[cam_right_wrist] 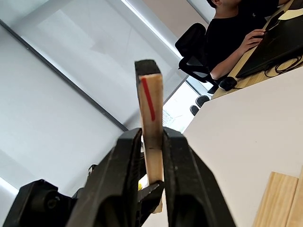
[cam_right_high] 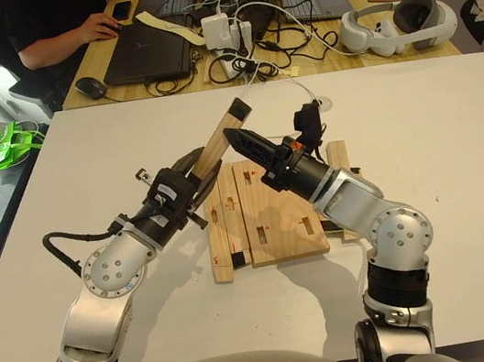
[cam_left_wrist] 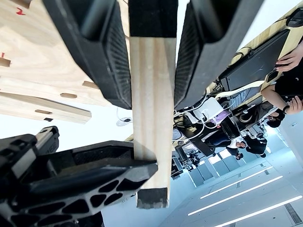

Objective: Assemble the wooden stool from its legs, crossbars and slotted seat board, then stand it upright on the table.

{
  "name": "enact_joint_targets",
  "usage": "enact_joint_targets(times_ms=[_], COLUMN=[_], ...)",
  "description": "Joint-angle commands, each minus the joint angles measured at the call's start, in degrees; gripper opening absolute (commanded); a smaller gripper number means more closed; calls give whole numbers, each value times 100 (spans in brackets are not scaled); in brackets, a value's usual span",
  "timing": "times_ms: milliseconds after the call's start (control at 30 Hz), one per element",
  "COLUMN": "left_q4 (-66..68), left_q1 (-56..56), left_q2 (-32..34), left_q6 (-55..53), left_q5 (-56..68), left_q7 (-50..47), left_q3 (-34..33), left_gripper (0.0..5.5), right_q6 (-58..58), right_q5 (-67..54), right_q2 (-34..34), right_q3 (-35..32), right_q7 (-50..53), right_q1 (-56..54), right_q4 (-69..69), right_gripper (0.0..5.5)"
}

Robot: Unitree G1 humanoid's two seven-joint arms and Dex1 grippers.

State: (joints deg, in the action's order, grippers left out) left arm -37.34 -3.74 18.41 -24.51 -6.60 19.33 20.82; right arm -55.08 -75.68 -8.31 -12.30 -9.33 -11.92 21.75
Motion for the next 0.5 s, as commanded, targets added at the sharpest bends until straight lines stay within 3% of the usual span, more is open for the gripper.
enact_joint_targets(times_ms=[33,233,267,400,500], left_q4=[149,118,103,42,-10], left_q1=[-74,-57,-46,-4,34], left_q2=[87,79,101,95,28], left_q6=[36,158,214,15,-142], left_q5=[-218,-164,-92,-61,30], left_q7=[-19,45,107,198,180], left_q3=[-58,-106,-124,-70,-173], left_gripper=[129,129,166,227,230], right_q6=[39,288,347,818,1332], right_q5=[-259,-151,-36,776,1530], right_q2=[-198,-244,-245,-39,171], right_q3=[99,182,219,348,221], right_q7=[-270,-277,-242,380,1054], right_q1=[-43,-96,-128,-227,-288], right_q4=[159,118,85,-131,-362], right_gripper=[46,45,45,41,41])
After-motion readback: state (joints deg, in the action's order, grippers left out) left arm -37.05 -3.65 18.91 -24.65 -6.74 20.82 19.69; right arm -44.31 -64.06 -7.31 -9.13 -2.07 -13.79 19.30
